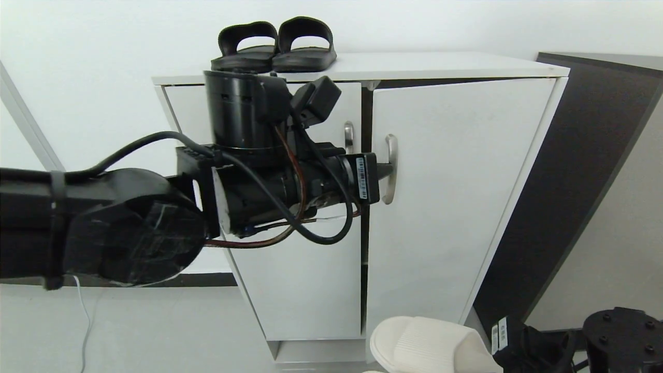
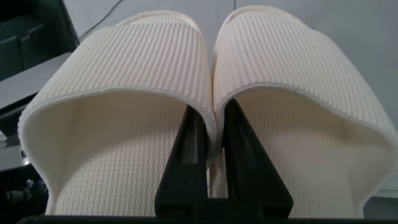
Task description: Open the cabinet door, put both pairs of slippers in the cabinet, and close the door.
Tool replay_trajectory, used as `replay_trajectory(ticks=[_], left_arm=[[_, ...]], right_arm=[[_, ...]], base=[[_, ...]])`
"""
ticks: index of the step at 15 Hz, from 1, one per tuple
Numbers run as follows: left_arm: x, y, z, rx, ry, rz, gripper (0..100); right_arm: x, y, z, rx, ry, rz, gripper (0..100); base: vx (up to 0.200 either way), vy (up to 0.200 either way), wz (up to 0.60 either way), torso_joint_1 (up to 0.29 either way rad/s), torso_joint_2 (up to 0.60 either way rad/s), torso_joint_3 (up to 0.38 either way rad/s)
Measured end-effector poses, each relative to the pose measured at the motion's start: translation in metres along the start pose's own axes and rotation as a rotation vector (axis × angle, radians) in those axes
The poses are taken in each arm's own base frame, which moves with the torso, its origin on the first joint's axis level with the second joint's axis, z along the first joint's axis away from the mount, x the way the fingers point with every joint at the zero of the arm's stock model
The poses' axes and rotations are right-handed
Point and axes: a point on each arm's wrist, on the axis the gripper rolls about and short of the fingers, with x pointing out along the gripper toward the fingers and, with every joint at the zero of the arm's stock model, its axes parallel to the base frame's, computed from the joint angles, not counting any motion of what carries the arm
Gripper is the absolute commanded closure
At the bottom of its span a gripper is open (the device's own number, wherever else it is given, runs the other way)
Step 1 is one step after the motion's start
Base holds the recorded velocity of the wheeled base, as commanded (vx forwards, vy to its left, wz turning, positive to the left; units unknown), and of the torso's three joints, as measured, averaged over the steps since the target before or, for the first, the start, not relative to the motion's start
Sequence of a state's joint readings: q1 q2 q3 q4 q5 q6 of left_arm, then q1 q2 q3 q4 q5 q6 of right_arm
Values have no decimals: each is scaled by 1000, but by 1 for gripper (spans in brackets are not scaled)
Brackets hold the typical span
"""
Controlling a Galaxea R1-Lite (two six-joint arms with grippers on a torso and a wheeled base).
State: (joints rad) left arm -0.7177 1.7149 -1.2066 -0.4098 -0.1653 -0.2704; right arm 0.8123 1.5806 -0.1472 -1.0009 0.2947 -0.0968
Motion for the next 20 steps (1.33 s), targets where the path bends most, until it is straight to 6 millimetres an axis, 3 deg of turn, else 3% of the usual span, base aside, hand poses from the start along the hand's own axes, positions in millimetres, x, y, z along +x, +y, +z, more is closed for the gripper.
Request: replay_trajectory(ticks=[4,8,13,20], left_arm=[[-38,-22,4,10,-38,-58,100],[-58,-14,12,-2,-74,-29,100],[-47,4,18,3,-94,-61,100],[-9,17,24,7,-116,-52,100]], right_arm=[[-4,1,-1,-10,-4,3,100],[-4,5,-1,-18,-3,18,100],[-4,6,-1,-21,-3,20,100],[-5,6,-4,-17,8,22,100]], base=[[0,0,0,0,0,0],[0,0,0,0,0,0],[0,0,0,0,0,0],[0,0,0,0,0,0]])
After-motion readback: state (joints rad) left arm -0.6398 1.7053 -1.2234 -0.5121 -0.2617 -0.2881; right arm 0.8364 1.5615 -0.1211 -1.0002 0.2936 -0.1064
